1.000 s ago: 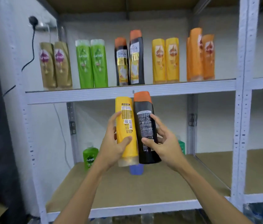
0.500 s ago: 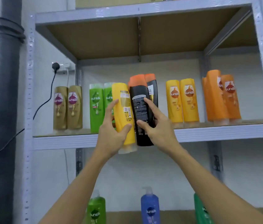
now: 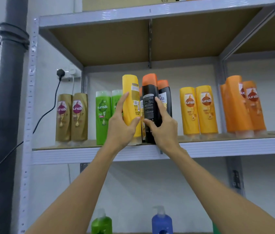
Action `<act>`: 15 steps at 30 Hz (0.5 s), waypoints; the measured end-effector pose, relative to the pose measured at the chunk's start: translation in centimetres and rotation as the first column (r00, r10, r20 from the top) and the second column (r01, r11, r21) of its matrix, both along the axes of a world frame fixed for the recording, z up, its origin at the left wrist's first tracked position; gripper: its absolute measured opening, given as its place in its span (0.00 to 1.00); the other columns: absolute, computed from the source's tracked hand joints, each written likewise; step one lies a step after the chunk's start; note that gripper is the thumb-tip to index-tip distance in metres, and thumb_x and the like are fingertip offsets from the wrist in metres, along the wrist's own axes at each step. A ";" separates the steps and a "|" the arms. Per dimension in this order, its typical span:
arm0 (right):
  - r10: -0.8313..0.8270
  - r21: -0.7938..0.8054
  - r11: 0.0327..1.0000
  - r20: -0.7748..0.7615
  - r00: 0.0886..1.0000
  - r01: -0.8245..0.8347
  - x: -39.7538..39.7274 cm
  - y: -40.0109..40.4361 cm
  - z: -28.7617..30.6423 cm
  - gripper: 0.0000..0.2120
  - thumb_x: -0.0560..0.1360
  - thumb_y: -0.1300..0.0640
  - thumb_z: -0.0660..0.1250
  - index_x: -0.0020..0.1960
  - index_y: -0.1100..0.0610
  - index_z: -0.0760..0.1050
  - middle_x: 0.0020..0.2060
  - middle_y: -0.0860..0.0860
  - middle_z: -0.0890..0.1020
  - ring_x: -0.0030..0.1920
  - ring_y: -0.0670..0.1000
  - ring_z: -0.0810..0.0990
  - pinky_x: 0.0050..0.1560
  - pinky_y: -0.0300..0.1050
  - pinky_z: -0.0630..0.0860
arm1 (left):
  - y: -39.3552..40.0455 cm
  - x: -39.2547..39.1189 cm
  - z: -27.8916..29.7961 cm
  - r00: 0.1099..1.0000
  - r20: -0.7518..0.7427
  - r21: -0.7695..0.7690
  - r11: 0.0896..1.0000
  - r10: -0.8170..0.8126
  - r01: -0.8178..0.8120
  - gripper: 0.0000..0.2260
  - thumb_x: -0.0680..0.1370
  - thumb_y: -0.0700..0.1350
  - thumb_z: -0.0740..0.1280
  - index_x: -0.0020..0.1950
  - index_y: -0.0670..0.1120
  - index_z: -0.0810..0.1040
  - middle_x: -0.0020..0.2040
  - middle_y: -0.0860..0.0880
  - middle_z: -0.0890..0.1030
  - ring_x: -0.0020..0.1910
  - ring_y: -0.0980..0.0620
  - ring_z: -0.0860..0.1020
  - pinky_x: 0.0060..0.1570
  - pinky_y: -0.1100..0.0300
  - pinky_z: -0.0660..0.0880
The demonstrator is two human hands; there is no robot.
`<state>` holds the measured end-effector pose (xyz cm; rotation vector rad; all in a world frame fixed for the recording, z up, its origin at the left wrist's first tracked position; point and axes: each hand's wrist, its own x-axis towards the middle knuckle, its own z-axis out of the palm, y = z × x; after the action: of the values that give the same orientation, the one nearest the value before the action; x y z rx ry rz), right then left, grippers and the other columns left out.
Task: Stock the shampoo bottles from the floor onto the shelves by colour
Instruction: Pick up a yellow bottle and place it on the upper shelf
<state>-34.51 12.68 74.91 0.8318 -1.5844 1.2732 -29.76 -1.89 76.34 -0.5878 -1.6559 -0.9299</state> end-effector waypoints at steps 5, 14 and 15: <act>-0.054 0.177 0.983 0.085 0.995 0.038 -0.1 0.6 0.2 0.43 0.79 0.59 0.71 0.82 0.41 0.48 0.76 0.49 0.68 0.73 0.52 0.70 0.75 0.50 0.66 | -0.1 -1.1 -0.6 0.998 0.052 -0.043 0.998 0.043 -0.040 0.36 0.79 0.42 0.70 0.80 0.61 0.55 0.70 0.52 0.75 0.61 0.55 0.79 0.61 0.60 0.77; -0.252 0.302 0.925 0.035 0.967 0.230 0.4 0.7 -0.5 0.45 0.78 0.54 0.73 0.83 0.43 0.47 0.72 0.53 0.73 0.70 0.55 0.73 0.71 0.55 0.70 | -0.6 -1.1 -3.2 0.979 0.157 -0.119 0.987 0.129 -0.111 0.37 0.82 0.47 0.66 0.81 0.65 0.44 0.69 0.55 0.72 0.58 0.53 0.78 0.55 0.63 0.72; -0.288 0.312 0.912 0.020 0.957 0.267 0.5 0.5 -0.6 0.44 0.78 0.52 0.72 0.83 0.42 0.46 0.70 0.54 0.74 0.69 0.56 0.74 0.70 0.56 0.72 | -0.7 -1.1 -3.6 0.977 0.166 -0.102 0.988 0.132 -0.117 0.37 0.82 0.48 0.65 0.81 0.64 0.44 0.67 0.55 0.73 0.54 0.52 0.78 0.51 0.63 0.72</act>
<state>-34.04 13.17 74.35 0.7233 -1.9094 0.8703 -30.86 -2.56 72.77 -0.4691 -1.8766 -0.8355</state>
